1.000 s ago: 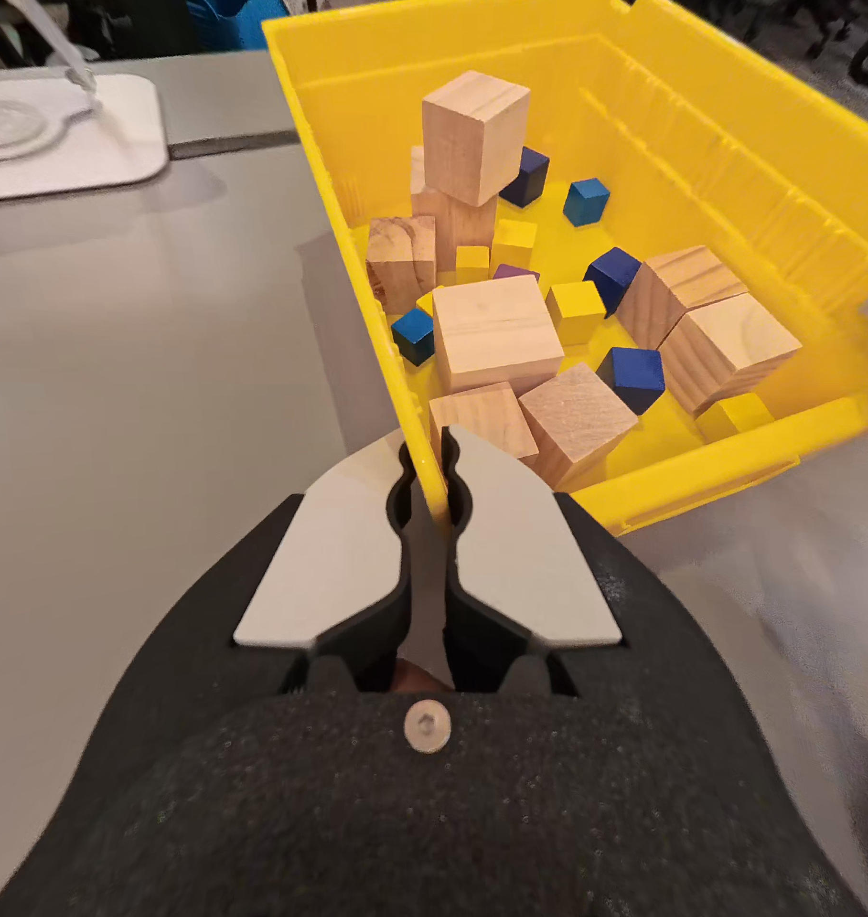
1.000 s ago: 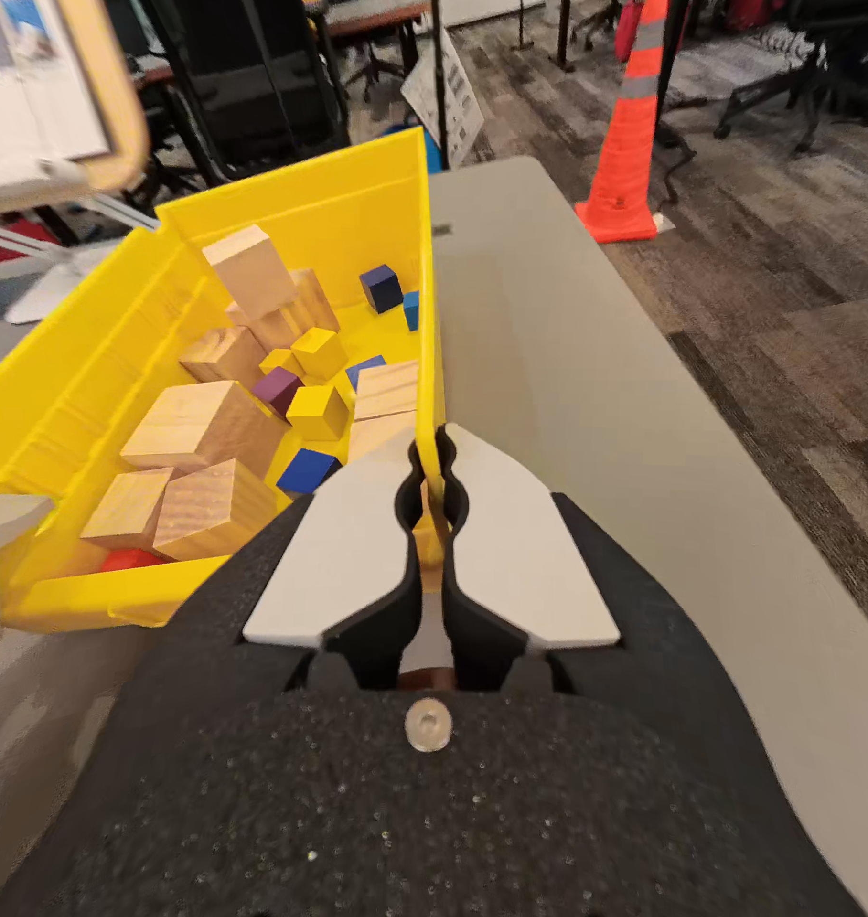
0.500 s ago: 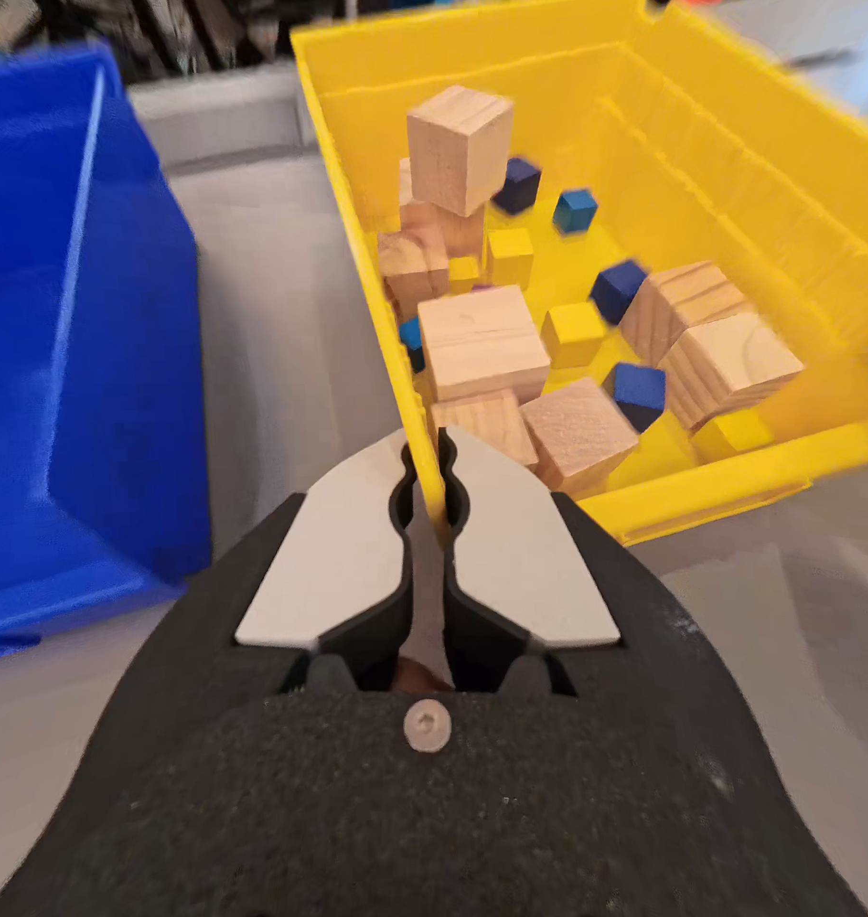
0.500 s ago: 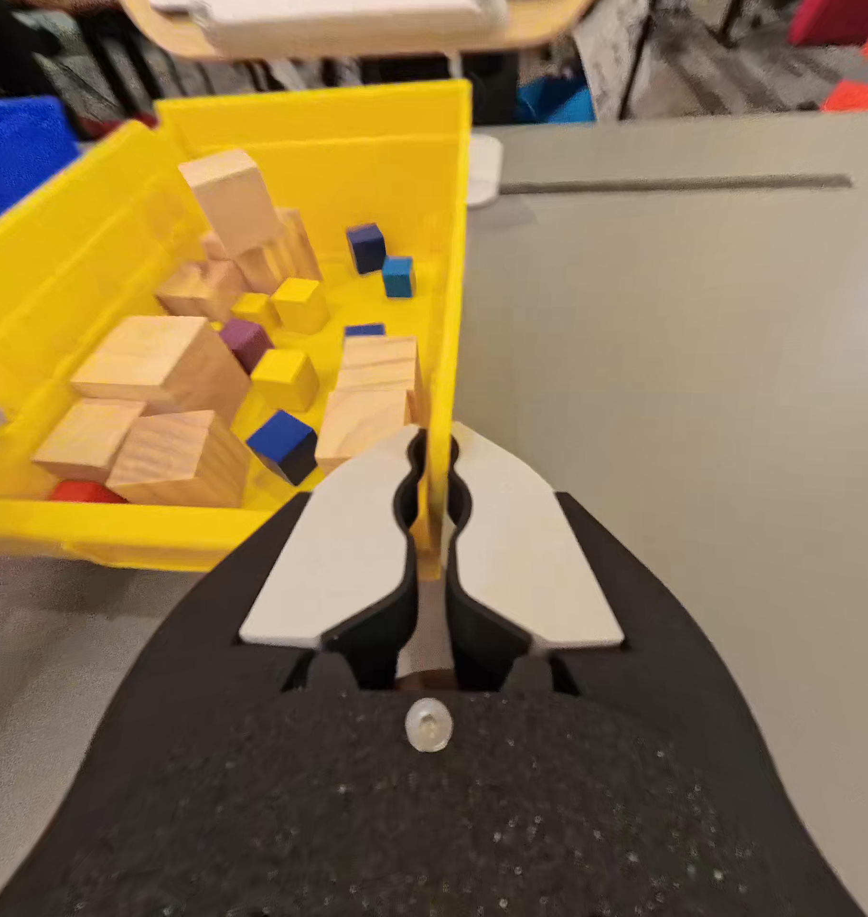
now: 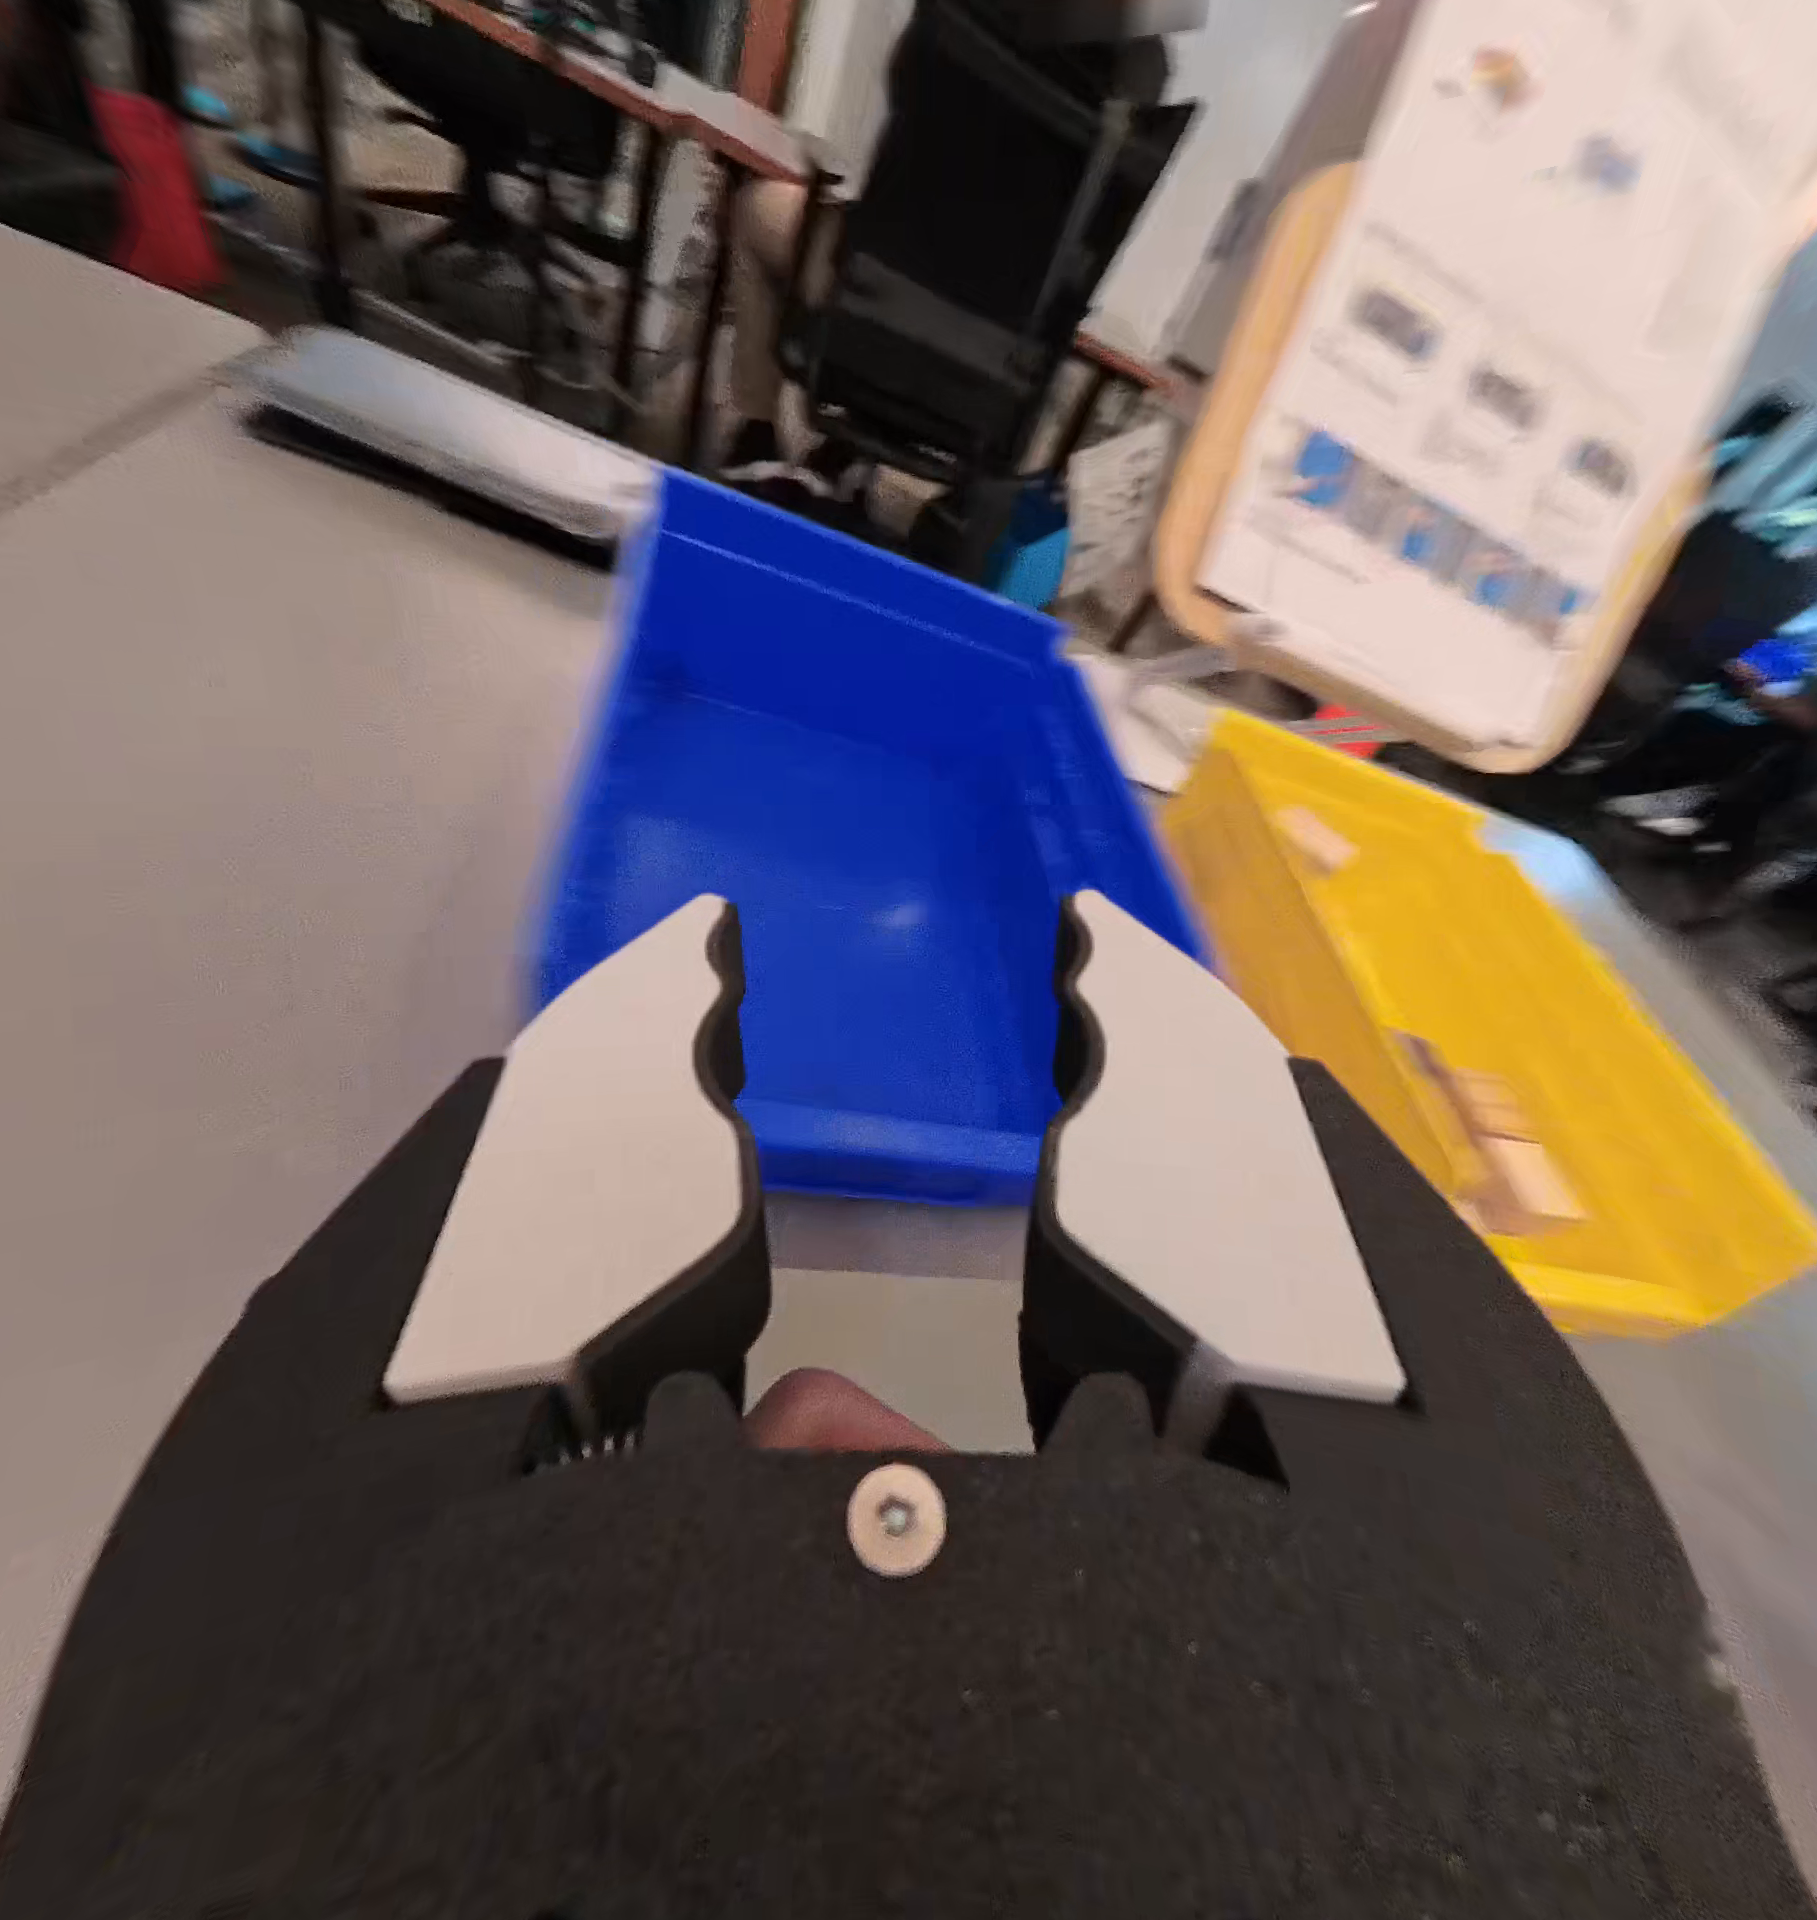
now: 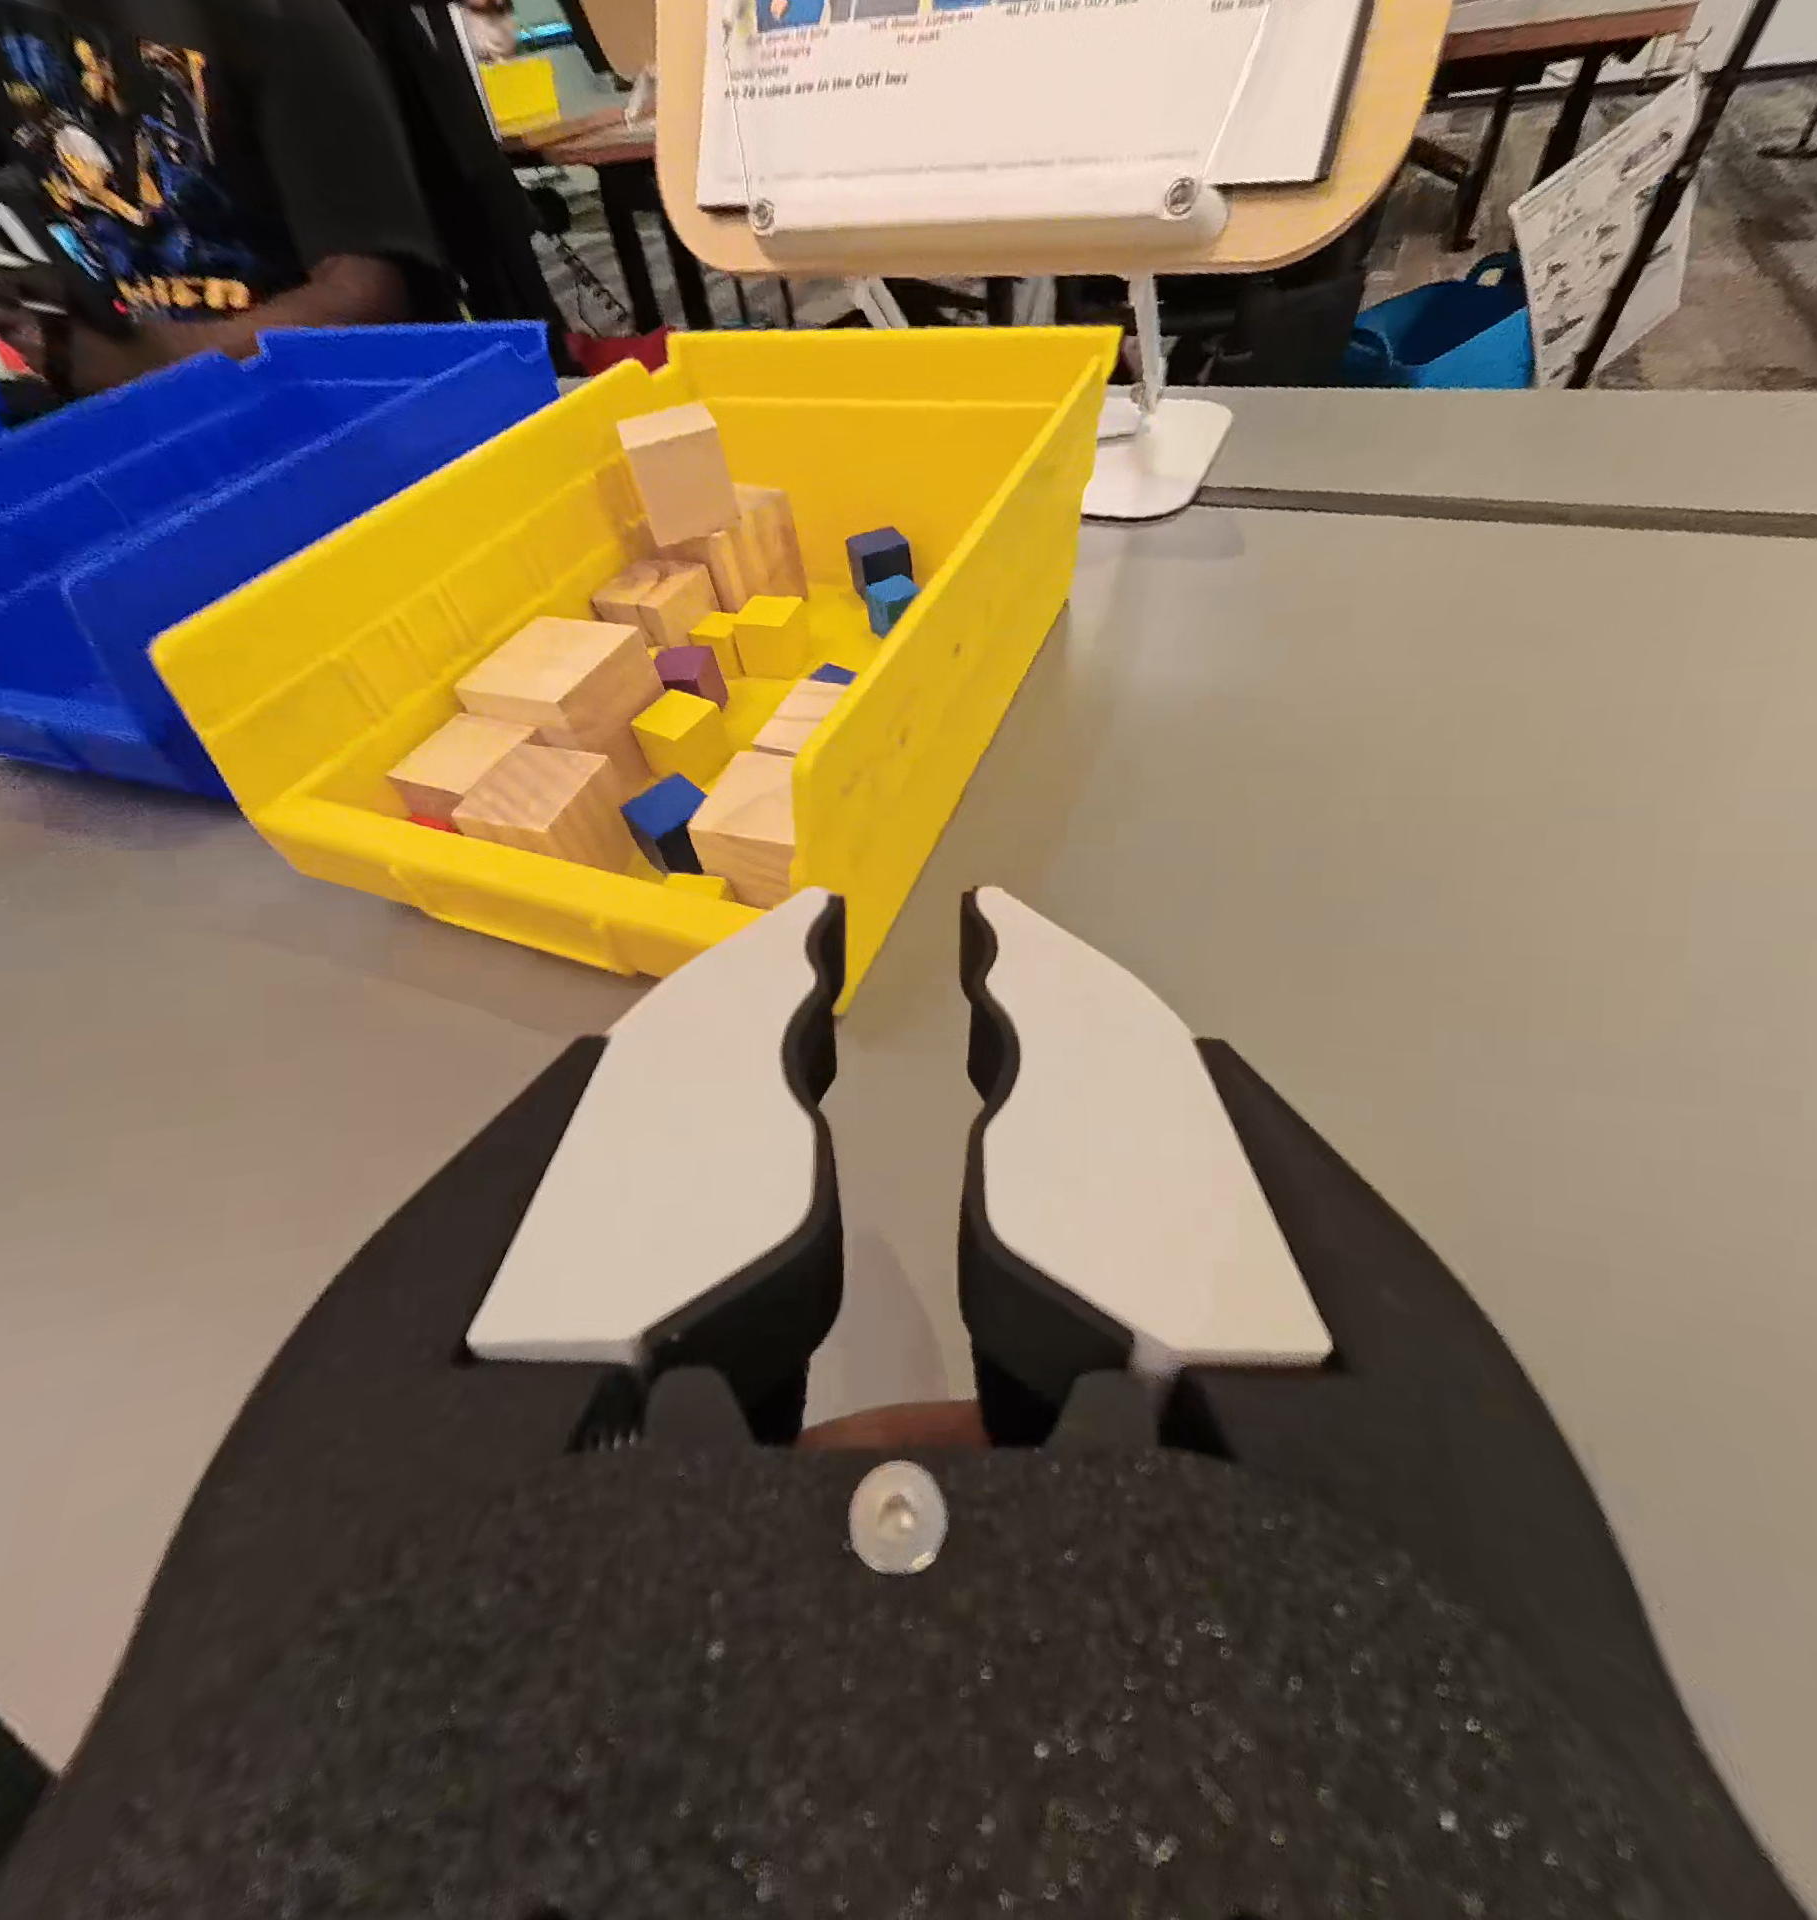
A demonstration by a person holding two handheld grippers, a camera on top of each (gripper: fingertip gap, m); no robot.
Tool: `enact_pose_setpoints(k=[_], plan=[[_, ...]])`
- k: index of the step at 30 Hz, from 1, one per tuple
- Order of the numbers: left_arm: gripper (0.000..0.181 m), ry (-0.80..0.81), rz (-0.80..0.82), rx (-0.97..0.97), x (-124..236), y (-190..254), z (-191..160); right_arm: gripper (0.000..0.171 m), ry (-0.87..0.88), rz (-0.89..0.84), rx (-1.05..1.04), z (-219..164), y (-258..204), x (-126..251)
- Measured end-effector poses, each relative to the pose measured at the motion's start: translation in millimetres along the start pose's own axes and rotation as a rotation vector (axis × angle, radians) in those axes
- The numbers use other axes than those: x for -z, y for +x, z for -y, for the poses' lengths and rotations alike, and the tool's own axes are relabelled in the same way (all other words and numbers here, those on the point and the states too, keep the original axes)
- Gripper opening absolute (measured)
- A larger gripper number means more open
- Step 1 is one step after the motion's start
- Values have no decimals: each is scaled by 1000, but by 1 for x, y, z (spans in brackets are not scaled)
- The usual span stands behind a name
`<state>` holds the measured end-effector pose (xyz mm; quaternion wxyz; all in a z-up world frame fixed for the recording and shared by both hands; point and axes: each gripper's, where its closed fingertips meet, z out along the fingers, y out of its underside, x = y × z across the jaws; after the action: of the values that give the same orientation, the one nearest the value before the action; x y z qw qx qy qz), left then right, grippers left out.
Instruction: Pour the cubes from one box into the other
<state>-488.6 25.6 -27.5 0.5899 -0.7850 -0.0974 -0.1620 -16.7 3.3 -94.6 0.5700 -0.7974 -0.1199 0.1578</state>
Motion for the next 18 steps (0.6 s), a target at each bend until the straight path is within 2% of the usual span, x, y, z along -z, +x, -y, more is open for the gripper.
enact_pose_setpoints(k=[3, 7, 8, 9, 10, 12, 14, 18], plan=[[65, -104, 138, -133, -15, -63, -16, 20, -23, 57, 10, -7, -18, -10], [50, -189, 199, -252, -52, -83, -40, 20, -46, 143, 95, -16, -60, -15], [41, -215, 228, -283, -60, -87, -43, 20, -47, 167, 110, -18, -72, -14], [19, -221, 243, -298, -65, -89, -46, 20, -53, 196, 123, -20, -85, -13], [8, -210, 231, -281, -68, -86, -47, 20, -63, 223, 135, -24, -97, -12], [3, -210, 166, -231, -64, -74, -53, 21, -92, 275, 150, -32, -122, -12], [4, -210, 174, -234, -49, -66, -61, 22, -108, 313, 164, -37, -147, -16], [5, -189, 228, -248, -1, -52, -82, 45, -127, 329, 297, -46, -198, -35]])
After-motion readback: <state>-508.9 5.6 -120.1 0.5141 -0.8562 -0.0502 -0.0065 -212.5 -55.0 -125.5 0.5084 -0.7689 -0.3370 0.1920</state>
